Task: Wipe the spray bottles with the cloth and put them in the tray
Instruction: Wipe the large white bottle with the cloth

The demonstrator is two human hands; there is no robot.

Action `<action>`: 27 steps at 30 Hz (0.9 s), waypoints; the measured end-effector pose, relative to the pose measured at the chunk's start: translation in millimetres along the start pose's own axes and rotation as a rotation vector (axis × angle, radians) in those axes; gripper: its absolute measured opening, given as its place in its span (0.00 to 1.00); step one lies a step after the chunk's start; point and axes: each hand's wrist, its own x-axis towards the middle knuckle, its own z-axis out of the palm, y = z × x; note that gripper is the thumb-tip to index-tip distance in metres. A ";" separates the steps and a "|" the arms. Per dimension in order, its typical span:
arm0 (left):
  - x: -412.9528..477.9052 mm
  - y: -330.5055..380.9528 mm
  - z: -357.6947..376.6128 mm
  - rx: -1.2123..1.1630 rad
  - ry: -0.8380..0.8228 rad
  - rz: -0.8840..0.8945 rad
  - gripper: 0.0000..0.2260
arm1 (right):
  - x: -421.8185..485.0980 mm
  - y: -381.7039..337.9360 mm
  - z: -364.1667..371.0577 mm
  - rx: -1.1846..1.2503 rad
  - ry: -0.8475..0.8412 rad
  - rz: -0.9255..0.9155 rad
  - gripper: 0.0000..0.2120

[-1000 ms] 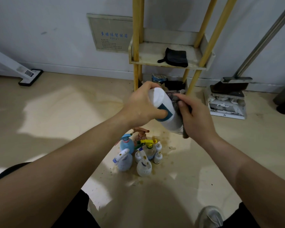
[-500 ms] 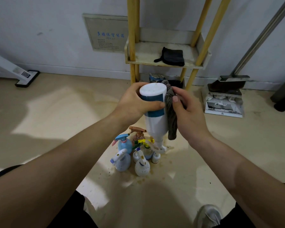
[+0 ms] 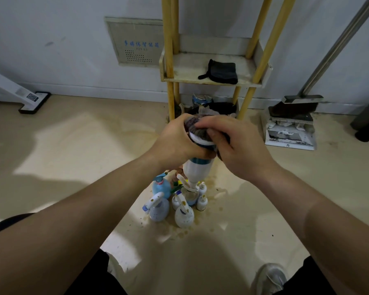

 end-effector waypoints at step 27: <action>1.0 -1.3 1.3 0.164 -0.096 -0.022 0.29 | -6.1 9.9 5.5 -0.094 0.067 0.252 0.12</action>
